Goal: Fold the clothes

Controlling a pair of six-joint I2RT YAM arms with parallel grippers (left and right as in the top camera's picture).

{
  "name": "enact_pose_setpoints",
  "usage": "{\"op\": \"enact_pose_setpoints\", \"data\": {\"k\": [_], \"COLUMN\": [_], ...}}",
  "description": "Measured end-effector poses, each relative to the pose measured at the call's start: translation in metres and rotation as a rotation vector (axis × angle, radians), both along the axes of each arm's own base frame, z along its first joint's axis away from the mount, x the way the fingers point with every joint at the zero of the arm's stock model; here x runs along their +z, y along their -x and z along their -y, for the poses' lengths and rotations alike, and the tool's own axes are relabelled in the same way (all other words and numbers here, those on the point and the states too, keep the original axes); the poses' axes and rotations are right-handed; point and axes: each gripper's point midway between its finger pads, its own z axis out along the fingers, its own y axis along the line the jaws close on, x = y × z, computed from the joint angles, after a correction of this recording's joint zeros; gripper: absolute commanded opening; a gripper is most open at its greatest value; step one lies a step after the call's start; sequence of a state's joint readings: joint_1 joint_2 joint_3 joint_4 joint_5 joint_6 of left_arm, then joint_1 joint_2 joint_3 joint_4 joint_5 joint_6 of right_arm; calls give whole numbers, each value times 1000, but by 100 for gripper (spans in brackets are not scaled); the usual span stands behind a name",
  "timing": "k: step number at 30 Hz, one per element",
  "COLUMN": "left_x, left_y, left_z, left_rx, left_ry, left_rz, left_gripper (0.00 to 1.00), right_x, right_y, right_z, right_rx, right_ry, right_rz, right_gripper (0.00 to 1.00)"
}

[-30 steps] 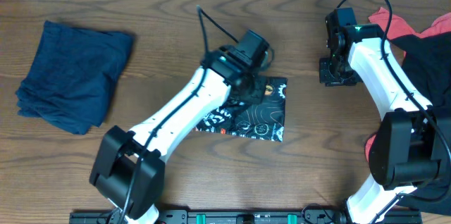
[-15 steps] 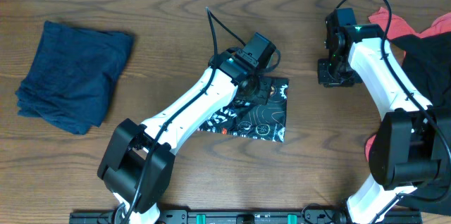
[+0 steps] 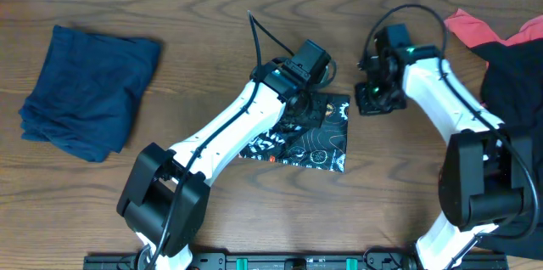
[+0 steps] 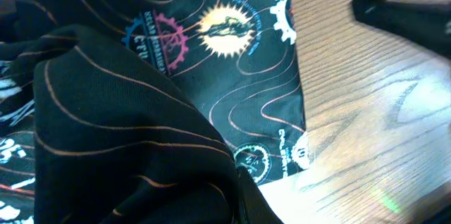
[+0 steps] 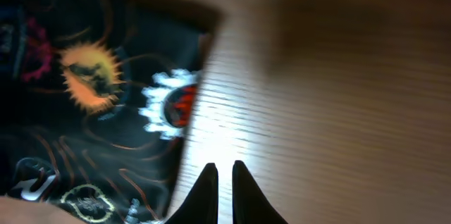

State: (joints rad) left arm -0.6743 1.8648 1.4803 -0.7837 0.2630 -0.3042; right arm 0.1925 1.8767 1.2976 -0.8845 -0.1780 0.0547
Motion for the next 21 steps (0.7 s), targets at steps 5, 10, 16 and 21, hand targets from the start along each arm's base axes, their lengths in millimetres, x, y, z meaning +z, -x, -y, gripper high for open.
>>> {"op": "enact_pose_setpoints", "data": {"k": [5,10,16,21], "left_x": [-1,4,34,58], "left_y": [-2,-5,-6,-1], "left_z": [-9,-18,-22,-19], "left_rx": [12,29,39,27], "left_ry": [-13,-13,29,89], "left_rz": [-12,-10,42,71], "left_gripper": [6,6,6,6], "right_x": [-13,-24,-34,-35], "right_y": [5,8,13,13], "right_z": [-22,-35,-36,-36], "right_rx": [52,85,87,83], "right_ry": [-31,-48,-51,-56], "right_rz": [25,50,56,62], "right_gripper": [8,8,7,7]}}
